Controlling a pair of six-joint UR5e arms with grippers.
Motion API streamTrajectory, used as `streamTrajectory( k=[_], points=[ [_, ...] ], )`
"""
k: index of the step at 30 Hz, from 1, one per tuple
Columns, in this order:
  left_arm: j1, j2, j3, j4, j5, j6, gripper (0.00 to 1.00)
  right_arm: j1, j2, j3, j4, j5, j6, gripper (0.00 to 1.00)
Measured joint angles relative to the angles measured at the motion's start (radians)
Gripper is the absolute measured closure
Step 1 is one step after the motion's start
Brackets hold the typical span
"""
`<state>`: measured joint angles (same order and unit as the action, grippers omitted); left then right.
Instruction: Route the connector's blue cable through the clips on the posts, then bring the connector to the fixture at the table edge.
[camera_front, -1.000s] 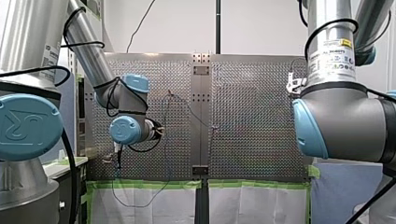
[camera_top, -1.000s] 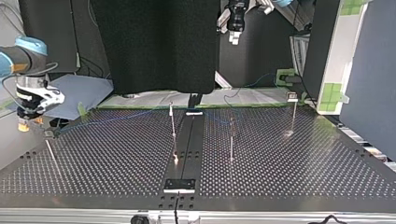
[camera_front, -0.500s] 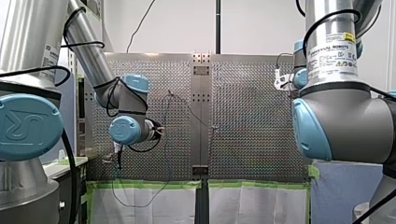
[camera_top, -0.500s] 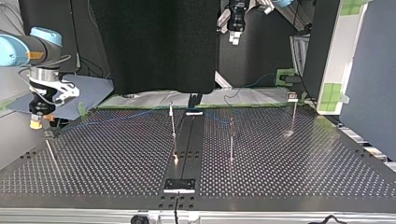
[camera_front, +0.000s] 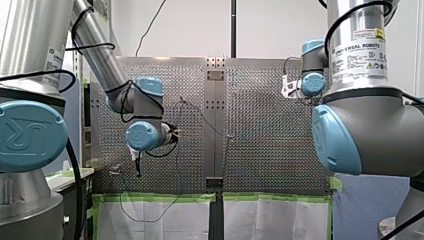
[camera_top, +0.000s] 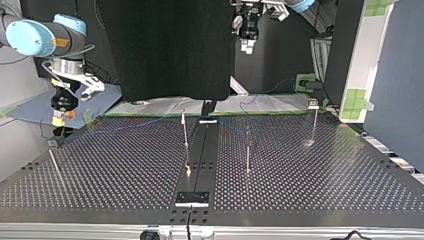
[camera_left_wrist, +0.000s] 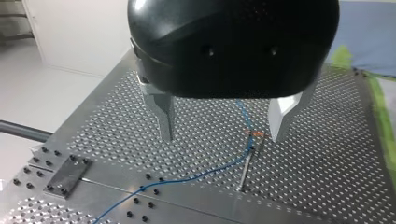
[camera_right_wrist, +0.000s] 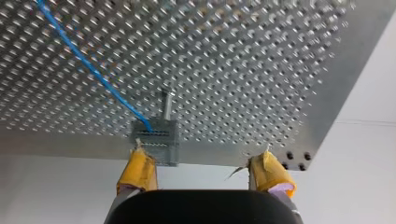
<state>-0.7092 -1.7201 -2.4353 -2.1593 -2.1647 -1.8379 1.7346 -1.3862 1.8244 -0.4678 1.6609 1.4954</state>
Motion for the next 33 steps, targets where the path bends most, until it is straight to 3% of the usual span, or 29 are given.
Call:
streamTrajectory(
  k=[8, 16, 23, 33],
  points=[
    [0.0, 0.0, 0.029, -0.022, -0.008, 0.011, 0.02, 0.064, 0.058, 0.048, -0.027, 0.064, -0.008, 0.0],
    [-0.002, 0.0, 0.029, -0.05, -0.043, 0.046, 0.02, 0.131, 0.124, 0.043, -0.083, 0.131, 0.013, 0.0],
    [-0.004, 0.0, 0.029, -0.053, -0.046, 0.049, 0.02, 0.185, 0.178, 0.038, -0.111, 0.185, 0.02, 0.0],
    [-0.004, -0.001, 0.03, -0.053, -0.045, 0.051, 0.02, 0.259, 0.198, 0.037, -0.115, 0.21, 0.015, 0.0]
  ],
)
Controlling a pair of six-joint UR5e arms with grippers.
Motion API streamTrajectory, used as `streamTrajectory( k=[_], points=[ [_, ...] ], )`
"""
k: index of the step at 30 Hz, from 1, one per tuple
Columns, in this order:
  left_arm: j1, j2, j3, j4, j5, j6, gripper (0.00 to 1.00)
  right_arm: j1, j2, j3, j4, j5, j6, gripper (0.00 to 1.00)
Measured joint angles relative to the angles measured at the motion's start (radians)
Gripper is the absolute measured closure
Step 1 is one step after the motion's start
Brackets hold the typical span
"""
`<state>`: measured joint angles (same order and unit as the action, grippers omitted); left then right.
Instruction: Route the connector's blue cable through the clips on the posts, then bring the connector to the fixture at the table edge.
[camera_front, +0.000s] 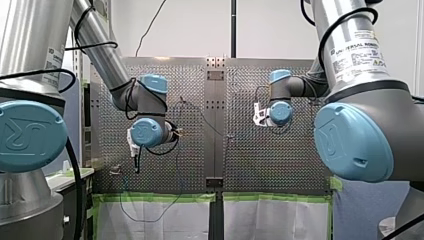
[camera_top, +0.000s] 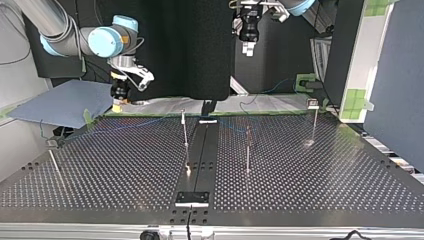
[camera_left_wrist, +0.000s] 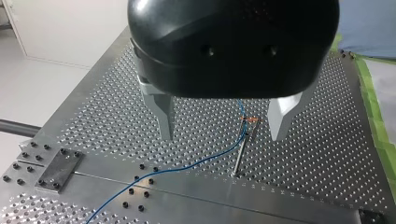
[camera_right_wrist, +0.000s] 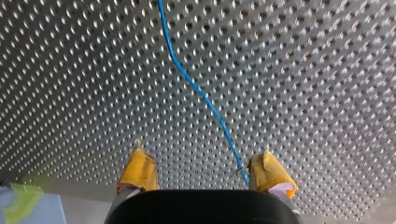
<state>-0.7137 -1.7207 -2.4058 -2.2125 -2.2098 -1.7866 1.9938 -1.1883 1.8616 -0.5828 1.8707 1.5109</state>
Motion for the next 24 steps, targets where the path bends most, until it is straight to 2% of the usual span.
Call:
streamTrajectory(
  k=[6, 12, 17, 24],
  points=[
    [0.002, 0.0, 0.0, 0.001, 0.004, 0.005, 0.02, 0.043, 0.003, 0.0, -0.006, -0.002, 0.002, 0.0],
    [0.008, 0.0, 0.001, 0.002, 0.0, 0.001, 0.02, 0.088, 0.004, 0.0, -0.001, 0.009, 0.012, 0.0],
    [0.015, 0.0, 0.011, 0.003, -0.02, -0.013, 0.02, 0.126, 0.008, 0.001, 0.016, 0.038, 0.025, 0.0],
    [0.033, -0.001, 0.048, -0.024, -0.026, -0.022, 0.02, 0.182, 0.021, 0.016, 0.014, 0.093, 0.021, 0.0]
  ],
)
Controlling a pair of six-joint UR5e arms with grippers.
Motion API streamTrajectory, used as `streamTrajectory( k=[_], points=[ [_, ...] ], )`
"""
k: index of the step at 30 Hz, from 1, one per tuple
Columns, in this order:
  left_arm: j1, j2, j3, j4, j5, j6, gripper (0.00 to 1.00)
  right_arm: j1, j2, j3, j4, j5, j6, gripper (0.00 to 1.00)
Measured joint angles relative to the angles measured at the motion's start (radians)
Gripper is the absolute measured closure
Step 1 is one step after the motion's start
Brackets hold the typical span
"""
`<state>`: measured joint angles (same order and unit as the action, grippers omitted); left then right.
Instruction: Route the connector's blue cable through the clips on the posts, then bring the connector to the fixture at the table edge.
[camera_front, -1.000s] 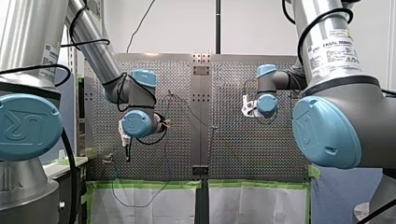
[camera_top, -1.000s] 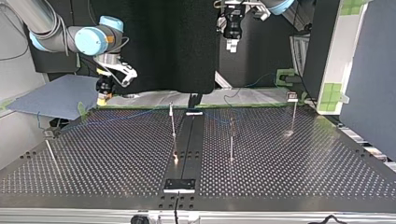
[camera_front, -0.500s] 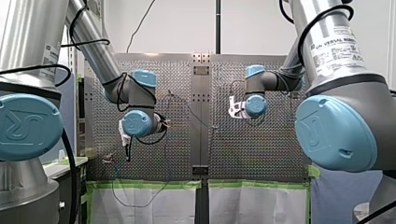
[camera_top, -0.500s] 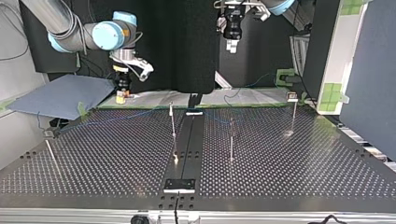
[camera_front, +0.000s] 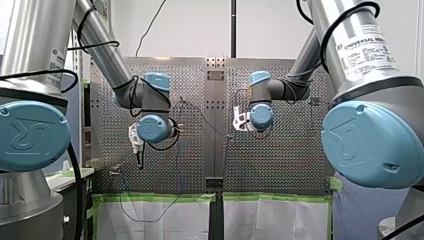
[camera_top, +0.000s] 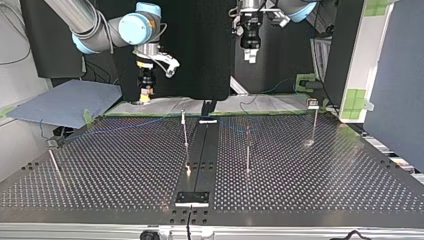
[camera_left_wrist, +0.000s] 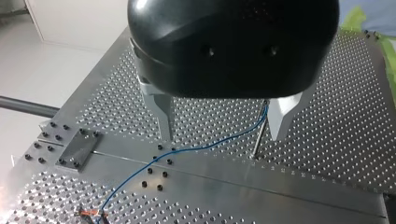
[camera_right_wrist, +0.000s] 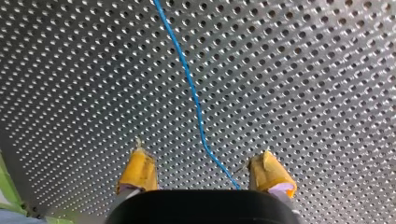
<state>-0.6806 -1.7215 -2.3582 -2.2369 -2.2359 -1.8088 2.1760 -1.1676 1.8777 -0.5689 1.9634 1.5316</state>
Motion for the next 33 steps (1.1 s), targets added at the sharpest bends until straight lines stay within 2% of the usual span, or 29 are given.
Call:
streamTrajectory(
  k=[4, 8, 12, 16, 22, 29, 33],
  points=[
    [0.006, 0.0, 0.007, -0.028, 0.008, -0.007, 0.02, 0.033, 0.006, 0.02, -0.017, 0.026, -0.002, 0.0],
    [0.008, 0.0, 0.008, -0.053, 0.011, -0.008, 0.02, 0.062, 0.008, 0.027, -0.019, 0.016, -0.001, 0.0],
    [0.01, 0.0, 0.008, -0.079, -0.007, -0.004, 0.02, 0.093, 0.008, 0.03, 0.001, 0.014, 0.004, 0.0],
    [0.011, 0.0, 0.008, -0.105, -0.034, 0.015, 0.02, 0.124, 0.008, 0.036, 0.019, 0.037, 0.004, 0.0],
    [0.013, 0.0, 0.008, -0.129, -0.076, 0.027, 0.02, 0.17, 0.009, 0.057, 0.022, 0.081, 0.011, 0.0],
    [0.013, 0.0, 0.008, -0.143, -0.085, 0.028, 0.02, 0.226, 0.01, 0.066, 0.019, 0.137, 0.019, 0.0],
    [0.013, 0.0, 0.008, -0.144, -0.086, 0.028, 0.02, 0.241, 0.01, 0.066, 0.014, 0.152, 0.017, 0.0]
  ],
)
